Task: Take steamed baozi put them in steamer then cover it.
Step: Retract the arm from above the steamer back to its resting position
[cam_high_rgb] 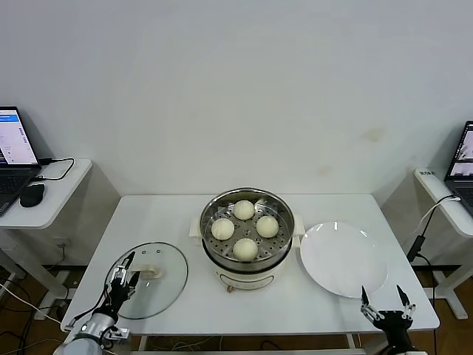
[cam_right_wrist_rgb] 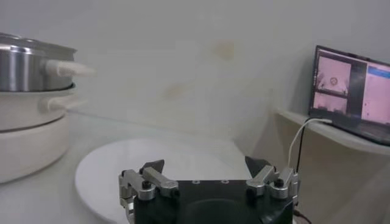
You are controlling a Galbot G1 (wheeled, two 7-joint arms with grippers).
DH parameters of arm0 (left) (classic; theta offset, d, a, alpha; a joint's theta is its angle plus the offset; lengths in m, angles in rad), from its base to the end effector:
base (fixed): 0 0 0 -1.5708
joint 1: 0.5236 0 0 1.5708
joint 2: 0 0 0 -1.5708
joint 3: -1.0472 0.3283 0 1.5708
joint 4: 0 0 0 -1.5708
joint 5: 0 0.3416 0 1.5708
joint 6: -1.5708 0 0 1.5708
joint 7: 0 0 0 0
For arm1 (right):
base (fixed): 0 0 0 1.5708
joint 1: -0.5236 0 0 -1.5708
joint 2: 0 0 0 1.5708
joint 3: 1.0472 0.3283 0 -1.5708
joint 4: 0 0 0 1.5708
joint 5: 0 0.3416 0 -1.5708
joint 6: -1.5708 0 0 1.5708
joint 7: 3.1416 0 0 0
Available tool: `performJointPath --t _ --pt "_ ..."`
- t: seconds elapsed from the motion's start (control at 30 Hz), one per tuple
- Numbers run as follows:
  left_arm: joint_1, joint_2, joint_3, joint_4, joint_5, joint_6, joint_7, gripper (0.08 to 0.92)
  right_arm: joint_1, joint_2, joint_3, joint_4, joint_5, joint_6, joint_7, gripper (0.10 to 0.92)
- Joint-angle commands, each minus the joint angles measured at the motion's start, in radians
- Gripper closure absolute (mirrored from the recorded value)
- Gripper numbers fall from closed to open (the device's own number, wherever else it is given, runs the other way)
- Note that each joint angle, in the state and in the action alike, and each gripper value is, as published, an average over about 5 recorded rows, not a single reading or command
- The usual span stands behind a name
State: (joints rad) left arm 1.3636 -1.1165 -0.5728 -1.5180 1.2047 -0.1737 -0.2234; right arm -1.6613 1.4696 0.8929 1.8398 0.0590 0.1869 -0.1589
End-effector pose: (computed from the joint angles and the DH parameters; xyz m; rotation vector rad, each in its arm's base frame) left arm 0.2293 0.1671 -0.3948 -0.2827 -2.1520 -2.2682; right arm 0.1218 -0.1423 -0.3603 -0.1842 -2.9756 0.3089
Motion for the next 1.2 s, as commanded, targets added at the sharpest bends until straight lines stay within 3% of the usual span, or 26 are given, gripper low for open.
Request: performJointPath --t 0.03,0.57,1.2 --pt "-0.095 -0.001 0.011 0.072 -0.006 -0.008 0.010 0.177 -0.003 0.003 -0.003 -0.005 -0.008 0.001 -0.002 0.203" --pt "-0.134 -0.022 0.032 0.148 -0.024 -0.039 0.002 0.204 0.006 0.004 -0.018 -0.022 -0.020 0.002 -0.005 0.202" --pt "-0.108 -0.020 0.020 0.122 -0.055 -0.076 -0.071 0.744 0.006 0.003 -0.031 -0.011 -0.032 0.008 -0.005 0.203"
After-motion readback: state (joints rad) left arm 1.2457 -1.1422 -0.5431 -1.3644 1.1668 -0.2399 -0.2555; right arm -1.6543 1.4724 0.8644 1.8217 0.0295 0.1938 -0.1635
